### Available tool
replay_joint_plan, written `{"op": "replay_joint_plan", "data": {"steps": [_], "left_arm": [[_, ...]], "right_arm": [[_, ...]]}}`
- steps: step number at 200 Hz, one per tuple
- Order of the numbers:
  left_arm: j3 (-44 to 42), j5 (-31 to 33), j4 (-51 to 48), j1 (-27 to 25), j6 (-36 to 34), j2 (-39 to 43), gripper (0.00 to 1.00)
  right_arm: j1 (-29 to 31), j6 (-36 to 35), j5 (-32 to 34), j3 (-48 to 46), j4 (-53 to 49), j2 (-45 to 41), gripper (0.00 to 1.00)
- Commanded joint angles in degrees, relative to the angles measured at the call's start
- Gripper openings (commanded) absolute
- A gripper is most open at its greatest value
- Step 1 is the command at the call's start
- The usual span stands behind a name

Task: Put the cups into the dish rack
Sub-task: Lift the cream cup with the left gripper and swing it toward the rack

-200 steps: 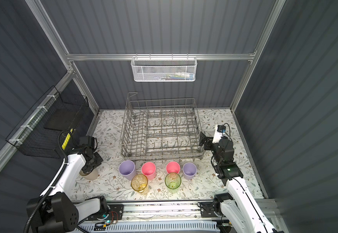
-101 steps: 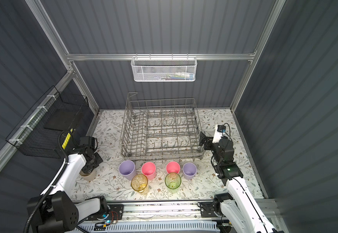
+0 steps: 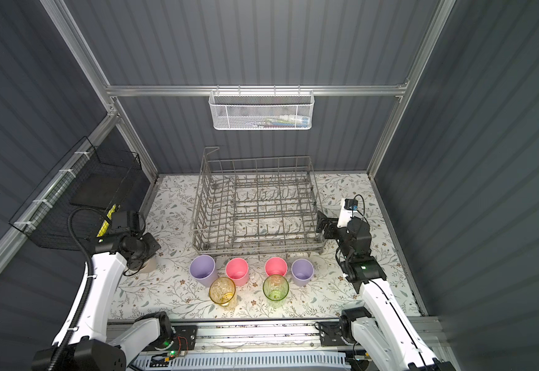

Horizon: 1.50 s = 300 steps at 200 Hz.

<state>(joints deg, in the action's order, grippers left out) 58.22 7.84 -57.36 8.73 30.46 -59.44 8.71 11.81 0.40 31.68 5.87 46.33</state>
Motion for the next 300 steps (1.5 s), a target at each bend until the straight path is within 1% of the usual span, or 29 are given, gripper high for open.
{"op": "replay_joint_plan", "data": {"steps": [1, 22, 47, 85, 91, 116, 127, 144, 148, 162, 177, 203, 205, 209, 226, 237, 250, 273, 300], "left_arm": [[4.3, -3.9, -3.5, 0.7, 1.2, 1.9, 0.00], [8.4, -6.8, -5.0, 0.7, 0.8, 2.8, 0.00], [14.0, -9.7, -6.7, 0.6, -0.2, 2.0, 0.00], [22.1, -13.8, -4.7, 0.6, -0.4, 1.9, 0.00], [25.2, -14.5, -4.4, 0.6, -0.5, 1.7, 0.00], [31.2, -18.5, -2.8, 0.6, -0.8, 0.3, 0.00], [32.3, -21.1, -1.1, 0.6, -0.4, 0.1, 0.00], [32.0, -26.1, 6.3, 0.6, 2.0, -0.3, 0.00], [31.7, -28.8, 7.9, 0.6, 2.8, -0.4, 0.00], [31.5, -34.1, 13.4, 0.6, 4.9, -1.3, 0.00], [30.5, -38.3, 20.5, 0.6, 8.0, -1.7, 0.00], [28.3, -46.2, 33.6, 0.4, 13.6, -2.5, 0.00], [28.2, -46.6, 34.4, 0.3, 14.1, -2.6, 0.00], [28.0, -47.5, 36.0, 0.2, 14.8, -2.9, 0.00], [28.1, -48.2, 39.8, -3.1, 15.1, -4.5, 0.00], [28.8, -47.1, 40.6, -7.2, 13.5, -6.0, 0.00], [29.7, -45.9, 40.9, -12.6, 11.2, -8.4, 0.00], [29.4, -46.1, 45.5, -20.1, 11.0, -12.9, 0.00], [27.4, -46.5, 51.4, -25.3, 10.3, -16.5, 0.00]], "right_arm": [[-0.2, 1.2, -1.1, 1.7, -0.1, -0.5, 0.99], [-0.1, 1.7, -1.5, 2.1, -0.8, -1.0, 0.99], [-0.2, 1.8, -1.5, 2.7, -1.7, -1.9, 0.99], [-0.2, 2.8, -2.1, 2.9, -1.9, -2.4, 0.99], [-0.1, 3.0, -2.4, 3.0, -1.9, -2.2, 0.99], [-0.2, 4.0, -3.7, 4.2, -2.2, -1.5, 0.99], [-0.2, 4.8, -4.5, 4.6, -2.1, -1.3, 0.99], [-0.2, 6.0, -6.3, 4.9, -1.1, -1.2, 0.99], [-0.2, 6.2, -7.1, 5.0, -1.0, -1.1, 0.99], [-0.2, 6.8, -10.0, 5.9, -0.6, -1.1, 0.99], [-0.2, 6.9, -14.8, 7.1, -0.1, -1.1, 0.99], [-0.1, 10.3, -19.0, 10.2, 0.4, -0.2, 0.99], [-0.1, 10.6, -20.9, 10.5, 0.2, -0.1, 0.99], [-0.1, 11.5, -22.2, 11.2, 0.1, 0.3, 0.99], [0.0, 15.3, -27.5, 13.9, 1.0, 2.4, 0.99], [0.1, 18.5, -30.0, 14.8, 2.6, 3.9, 0.99], [0.5, 22.8, -33.7, 15.2, 7.4, 6.3, 0.99], [2.1, 29.3, -38.5, 16.0, 15.6, 10.6, 0.99], [4.2, 36.0, -42.2, 16.6, 23.8, 15.2, 0.99]]}}
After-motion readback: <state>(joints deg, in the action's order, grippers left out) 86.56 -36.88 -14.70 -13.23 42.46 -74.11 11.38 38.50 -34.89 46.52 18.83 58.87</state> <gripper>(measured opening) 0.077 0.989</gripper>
